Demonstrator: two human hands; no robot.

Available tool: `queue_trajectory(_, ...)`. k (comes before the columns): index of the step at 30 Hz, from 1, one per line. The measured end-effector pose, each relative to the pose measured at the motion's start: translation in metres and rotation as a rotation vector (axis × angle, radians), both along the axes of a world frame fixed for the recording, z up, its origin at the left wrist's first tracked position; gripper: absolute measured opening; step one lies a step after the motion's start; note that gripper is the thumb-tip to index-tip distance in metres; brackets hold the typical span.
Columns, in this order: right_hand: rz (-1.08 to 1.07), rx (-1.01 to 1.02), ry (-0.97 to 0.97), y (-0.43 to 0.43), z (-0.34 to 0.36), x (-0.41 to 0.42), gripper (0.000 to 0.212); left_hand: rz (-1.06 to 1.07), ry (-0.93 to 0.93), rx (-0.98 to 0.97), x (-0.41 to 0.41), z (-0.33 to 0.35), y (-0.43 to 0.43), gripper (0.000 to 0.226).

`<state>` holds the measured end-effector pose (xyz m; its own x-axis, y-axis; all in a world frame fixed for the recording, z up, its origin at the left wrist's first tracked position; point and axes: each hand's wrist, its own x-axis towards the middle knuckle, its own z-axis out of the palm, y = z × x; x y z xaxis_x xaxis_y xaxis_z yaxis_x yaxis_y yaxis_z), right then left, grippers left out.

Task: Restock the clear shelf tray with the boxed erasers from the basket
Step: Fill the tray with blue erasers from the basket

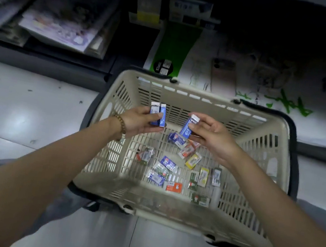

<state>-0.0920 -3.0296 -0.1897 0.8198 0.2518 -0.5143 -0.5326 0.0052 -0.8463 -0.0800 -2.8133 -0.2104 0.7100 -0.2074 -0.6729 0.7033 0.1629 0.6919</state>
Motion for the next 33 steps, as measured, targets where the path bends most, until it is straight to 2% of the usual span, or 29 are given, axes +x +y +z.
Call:
queue_trajectory(3,-0.010,0.005,-0.170,0.009,0.065,0.019,0.025,-0.028,-0.075,-0.030,0.005,0.062,0.007,0.019)
queue_trajectory(7,0.095,-0.098,-0.426,0.025,0.148,0.033,0.018,0.014,-0.200,0.065,0.018,0.143,0.026,0.007)
queue_trajectory(10,0.086,-0.104,-0.557,0.030,0.200,0.042,0.014,0.072,-0.311,0.128,0.029,0.200,0.036,0.003)
queue_trajectory(14,0.064,-0.096,-0.675,0.032,0.248,0.054,0.005,0.156,-0.464,0.112,0.039,0.251,0.041,0.005)
queue_trajectory(19,-0.020,-0.131,-0.796,0.040,0.278,0.080,0.009,0.327,-0.539,-0.045,0.048,0.274,0.050,0.015)
queue_trajectory(25,-0.023,-0.208,-0.938,0.053,0.286,0.114,0.007,0.394,-0.547,-0.010,0.065,0.276,0.063,0.027)
queue_trajectory(29,0.021,-0.364,-1.001,0.062,0.283,0.144,0.010,0.410,-0.524,-0.008,0.074,0.272,0.072,0.027)
queue_trajectory(33,0.092,-0.574,-0.967,0.073,0.276,0.163,0.017,0.411,-0.521,0.006,0.082,0.269,0.077,0.019)
